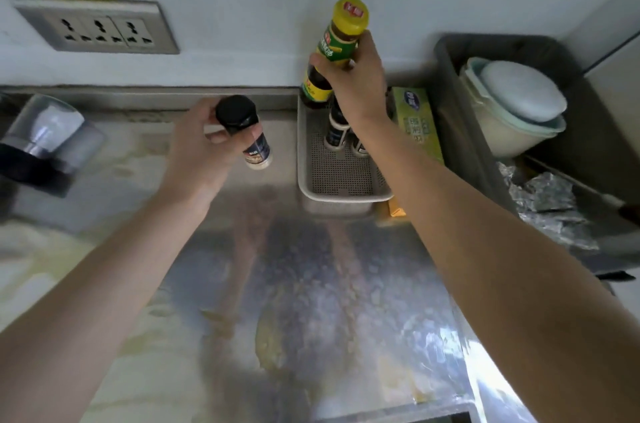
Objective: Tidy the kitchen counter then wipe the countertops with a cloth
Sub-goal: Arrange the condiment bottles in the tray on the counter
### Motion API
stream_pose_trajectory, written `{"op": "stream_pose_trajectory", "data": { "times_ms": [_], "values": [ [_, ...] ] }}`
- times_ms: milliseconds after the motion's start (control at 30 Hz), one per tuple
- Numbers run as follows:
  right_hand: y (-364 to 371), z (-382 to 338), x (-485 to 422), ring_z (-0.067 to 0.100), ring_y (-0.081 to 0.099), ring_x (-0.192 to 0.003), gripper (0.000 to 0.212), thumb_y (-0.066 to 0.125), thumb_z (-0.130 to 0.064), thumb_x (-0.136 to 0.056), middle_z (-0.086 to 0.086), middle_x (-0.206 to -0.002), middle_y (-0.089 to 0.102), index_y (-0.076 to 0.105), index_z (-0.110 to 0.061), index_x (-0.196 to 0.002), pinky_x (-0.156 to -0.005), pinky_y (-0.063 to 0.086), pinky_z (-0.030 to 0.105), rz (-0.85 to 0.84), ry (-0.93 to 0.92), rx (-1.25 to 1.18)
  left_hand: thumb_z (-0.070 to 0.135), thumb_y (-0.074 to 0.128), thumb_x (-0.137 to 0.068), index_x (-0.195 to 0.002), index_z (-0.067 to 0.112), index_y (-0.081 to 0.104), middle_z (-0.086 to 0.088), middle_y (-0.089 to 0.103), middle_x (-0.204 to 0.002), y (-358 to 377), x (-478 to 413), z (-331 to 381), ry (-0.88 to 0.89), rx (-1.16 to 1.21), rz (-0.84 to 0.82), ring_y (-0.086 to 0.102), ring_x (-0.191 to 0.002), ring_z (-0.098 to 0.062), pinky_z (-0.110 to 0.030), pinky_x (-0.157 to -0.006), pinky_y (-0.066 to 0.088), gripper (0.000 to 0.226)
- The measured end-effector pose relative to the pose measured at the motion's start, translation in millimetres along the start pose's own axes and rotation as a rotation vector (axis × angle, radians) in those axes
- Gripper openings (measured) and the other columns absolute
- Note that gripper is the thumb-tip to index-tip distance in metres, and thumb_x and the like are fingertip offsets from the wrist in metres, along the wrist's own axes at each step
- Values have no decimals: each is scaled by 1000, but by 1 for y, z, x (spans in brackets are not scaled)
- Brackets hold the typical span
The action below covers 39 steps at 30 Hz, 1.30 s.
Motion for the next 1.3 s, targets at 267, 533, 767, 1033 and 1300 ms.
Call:
{"op": "stream_pose_trajectory", "data": {
  "times_ms": [267, 533, 767, 1033, 1300],
  "values": [
    [4, 15, -15, 19, 62, -99, 50, 73, -38, -72, -2, -104, 67, 53, -12, -110, -89, 49, 44, -58, -14, 209, 0, 69, -77, -115, 1, 55, 1, 55, -89, 13, -8, -5, 0, 13, -36, 56, -58, 15, -3, -61, 42, 40],
    [8, 24, -21, 27, 47, -116, 55, 62, -52, -80, 9, -114, 62, 53, -9, -113, -94, 37, 35, -69, -58, 595, 3, 71, -76, -103, 16, 54, 11, 55, -85, 15, -10, -5, -15, -18, -71, 55, -75, -6, -4, -64, 43, 34],
    [-45, -4, 41, 12, 36, -119, 58, 66, -42, -80, 10, -125, 53, 50, -7, -123, -102, 30, 31, 96, -135, 365, 5, 72, -76, -107, 16, 56, 7, 57, -90, 12, -3, 2, -20, -20, -147, 59, -71, 0, -6, -65, 44, 36],
    [-74, 64, 92, 25, 46, -116, 38, 65, -23, -85, 9, -120, 54, 53, -8, -117, -93, 31, 22, -1, 67, 507, 3, 73, -74, -103, 19, 58, 14, 61, -91, 59, -12, 8, 41, 9, -206, 62, -76, 5, -10, -72, 47, 36],
    [-53, 66, 59, 34, 41, -117, 57, 66, -29, -82, 14, -118, 60, 42, -9, -129, -105, 31, 46, -61, -70, 907, 8, 73, -75, -112, 6, 58, -10, 63, -105, 100, -32, -29, 46, -164, -148, 64, -95, -26, -42, -86, 54, 40]
  ]
}}
Point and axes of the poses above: each hand's wrist, its own x-axis away from the middle knuckle, its own y-axis out of the palm, z = x × y, the point moved 7 cm from there along -x, towards the middle knuckle
